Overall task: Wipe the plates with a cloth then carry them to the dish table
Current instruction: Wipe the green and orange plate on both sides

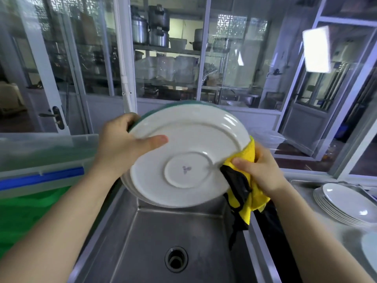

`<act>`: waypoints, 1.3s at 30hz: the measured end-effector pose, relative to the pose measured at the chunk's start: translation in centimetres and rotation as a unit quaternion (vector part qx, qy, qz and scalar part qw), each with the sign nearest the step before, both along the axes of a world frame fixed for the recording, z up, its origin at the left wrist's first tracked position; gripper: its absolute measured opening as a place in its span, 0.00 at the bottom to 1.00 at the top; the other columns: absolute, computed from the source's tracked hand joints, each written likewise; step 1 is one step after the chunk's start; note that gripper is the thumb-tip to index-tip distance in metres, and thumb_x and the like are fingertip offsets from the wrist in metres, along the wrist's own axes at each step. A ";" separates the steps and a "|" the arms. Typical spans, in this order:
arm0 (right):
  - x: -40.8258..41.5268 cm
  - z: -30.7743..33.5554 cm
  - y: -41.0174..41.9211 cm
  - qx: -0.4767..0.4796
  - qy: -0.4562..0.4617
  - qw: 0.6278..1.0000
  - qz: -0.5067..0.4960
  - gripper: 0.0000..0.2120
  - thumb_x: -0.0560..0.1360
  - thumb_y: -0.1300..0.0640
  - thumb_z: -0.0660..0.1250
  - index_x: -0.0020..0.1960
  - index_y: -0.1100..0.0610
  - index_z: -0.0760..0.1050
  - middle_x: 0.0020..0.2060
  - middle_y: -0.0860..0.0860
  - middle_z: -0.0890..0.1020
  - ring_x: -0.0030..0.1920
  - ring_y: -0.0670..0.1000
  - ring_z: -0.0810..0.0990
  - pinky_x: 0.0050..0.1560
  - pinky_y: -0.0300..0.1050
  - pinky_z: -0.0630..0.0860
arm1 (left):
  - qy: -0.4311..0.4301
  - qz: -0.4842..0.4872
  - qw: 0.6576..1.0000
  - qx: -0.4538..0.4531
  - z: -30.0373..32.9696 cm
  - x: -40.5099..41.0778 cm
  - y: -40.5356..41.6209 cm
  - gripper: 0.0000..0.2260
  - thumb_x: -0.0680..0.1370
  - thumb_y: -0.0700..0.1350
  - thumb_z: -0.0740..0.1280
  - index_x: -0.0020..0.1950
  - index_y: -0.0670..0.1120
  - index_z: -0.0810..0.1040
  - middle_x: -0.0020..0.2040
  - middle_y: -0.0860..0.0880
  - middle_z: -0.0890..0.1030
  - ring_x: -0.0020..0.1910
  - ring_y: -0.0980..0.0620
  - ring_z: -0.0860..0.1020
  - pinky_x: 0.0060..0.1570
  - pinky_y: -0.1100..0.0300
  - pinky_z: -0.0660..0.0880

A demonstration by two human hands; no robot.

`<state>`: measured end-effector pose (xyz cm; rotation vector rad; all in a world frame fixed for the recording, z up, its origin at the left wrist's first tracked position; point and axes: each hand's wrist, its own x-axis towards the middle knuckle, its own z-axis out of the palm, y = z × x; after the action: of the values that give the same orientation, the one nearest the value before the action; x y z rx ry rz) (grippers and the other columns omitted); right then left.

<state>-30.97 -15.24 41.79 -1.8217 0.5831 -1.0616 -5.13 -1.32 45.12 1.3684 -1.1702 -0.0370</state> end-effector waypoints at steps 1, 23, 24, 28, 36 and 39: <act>0.3 -0.7 0.1 0.045 -0.043 0.998 0.000 0.15 0.63 0.55 0.73 0.50 0.50 0.80 0.43 0.49 0.85 0.44 0.48 0.83 0.43 0.44 0.78 | 0.068 0.002 0.997 -0.025 -0.3 0.2 -0.2 0.15 0.58 0.54 0.78 0.38 0.56 0.76 0.35 0.65 0.82 0.31 0.65 0.79 0.27 0.64 0.72; 1.3 4.0 0.5 -0.037 -0.069 0.997 -0.027 0.17 0.54 0.49 0.77 0.41 0.53 0.80 0.36 0.49 0.83 0.37 0.50 0.81 0.38 0.46 0.79 | 0.198 -0.131 0.971 -0.011 -7.6 2.3 -2.1 0.20 0.59 0.58 0.75 0.49 0.61 0.79 0.46 0.61 0.84 0.46 0.64 0.82 0.39 0.70 0.77; 1.3 4.3 0.6 -0.062 -0.041 0.997 -0.031 0.18 0.54 0.49 0.78 0.41 0.53 0.80 0.36 0.49 0.82 0.37 0.49 0.80 0.38 0.46 0.78 | 0.180 -0.124 0.976 -0.009 -6.9 2.7 -2.3 0.20 0.58 0.58 0.75 0.49 0.62 0.78 0.45 0.63 0.84 0.44 0.65 0.81 0.38 0.72 0.76; 1.1 5.0 0.5 -0.103 0.005 0.994 -0.037 0.14 0.56 0.55 0.79 0.39 0.51 0.78 0.34 0.47 0.81 0.36 0.48 0.78 0.39 0.47 0.77 | 0.088 -0.121 0.988 0.024 -4.7 3.1 -2.2 0.19 0.56 0.63 0.75 0.45 0.72 0.76 0.44 0.65 0.83 0.42 0.65 0.81 0.35 0.70 0.76; 0.5 5.2 -0.4 -0.049 -0.019 0.998 -0.033 0.24 0.54 0.48 0.77 0.47 0.57 0.79 0.39 0.51 0.83 0.39 0.52 0.82 0.43 0.52 0.80 | 0.171 -0.193 0.964 -0.062 -3.8 0.2 -1.2 0.17 0.55 0.54 0.77 0.43 0.59 0.84 0.41 0.55 0.85 0.40 0.55 0.84 0.35 0.62 0.79; 0.2 5.3 -0.6 -0.064 -0.034 0.996 -0.053 0.26 0.55 0.45 0.76 0.50 0.54 0.79 0.40 0.48 0.84 0.41 0.50 0.82 0.43 0.48 0.81 | 0.203 -0.186 0.958 -0.081 -3.7 -0.9 -0.8 0.15 0.55 0.51 0.75 0.41 0.59 0.84 0.39 0.55 0.86 0.39 0.55 0.84 0.34 0.61 0.79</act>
<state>-30.74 -15.84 47.06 -1.8738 0.5889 -1.2518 -6.03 -2.15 41.40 0.9242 -1.0378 -0.4608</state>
